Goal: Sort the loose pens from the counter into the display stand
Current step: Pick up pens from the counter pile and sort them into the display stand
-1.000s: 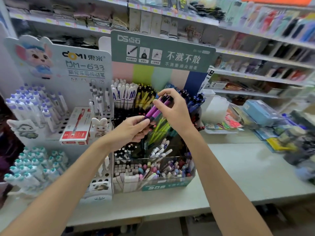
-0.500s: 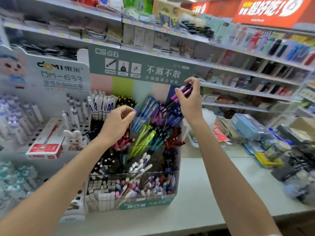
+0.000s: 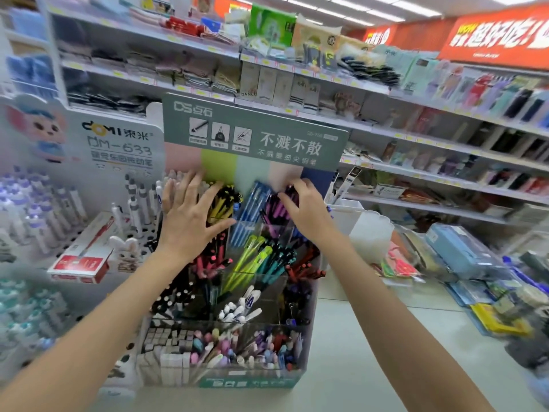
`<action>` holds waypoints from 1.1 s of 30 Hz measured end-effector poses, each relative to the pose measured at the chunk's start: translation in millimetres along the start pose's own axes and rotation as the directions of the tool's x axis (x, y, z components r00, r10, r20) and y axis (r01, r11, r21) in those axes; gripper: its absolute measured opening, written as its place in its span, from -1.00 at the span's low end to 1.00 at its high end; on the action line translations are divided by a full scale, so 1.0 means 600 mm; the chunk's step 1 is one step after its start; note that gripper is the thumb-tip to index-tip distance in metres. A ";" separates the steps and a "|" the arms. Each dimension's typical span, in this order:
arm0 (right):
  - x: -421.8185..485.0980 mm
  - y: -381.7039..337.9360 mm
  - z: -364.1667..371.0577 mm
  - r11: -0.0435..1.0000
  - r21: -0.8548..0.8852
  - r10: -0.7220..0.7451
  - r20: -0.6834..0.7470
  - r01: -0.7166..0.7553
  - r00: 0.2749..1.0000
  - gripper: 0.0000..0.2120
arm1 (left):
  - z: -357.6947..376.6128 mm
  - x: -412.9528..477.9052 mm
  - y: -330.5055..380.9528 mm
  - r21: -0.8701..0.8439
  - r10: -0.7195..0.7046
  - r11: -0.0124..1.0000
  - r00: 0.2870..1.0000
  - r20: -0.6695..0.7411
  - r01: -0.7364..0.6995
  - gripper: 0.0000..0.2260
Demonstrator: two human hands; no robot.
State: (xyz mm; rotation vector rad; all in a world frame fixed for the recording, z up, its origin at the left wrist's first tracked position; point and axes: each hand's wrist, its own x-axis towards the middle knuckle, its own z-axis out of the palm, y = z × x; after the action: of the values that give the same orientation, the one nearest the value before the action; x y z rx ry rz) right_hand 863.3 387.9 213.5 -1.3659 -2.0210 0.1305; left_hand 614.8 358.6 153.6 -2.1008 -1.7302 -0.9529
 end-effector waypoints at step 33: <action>0.001 -0.026 0.031 0.957 -0.271 -0.080 0.106 0.106 0.991 -0.73 | 0.000 0.004 0.010 -0.040 -0.050 0.998 0.997 -0.059 0.047 -0.38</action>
State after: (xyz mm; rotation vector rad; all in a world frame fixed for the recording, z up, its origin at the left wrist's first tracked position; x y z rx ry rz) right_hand 840.1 386.7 206.5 -1.4509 -2.2435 -0.1379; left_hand 620.4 359.0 156.5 -2.0404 -1.7539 -1.0602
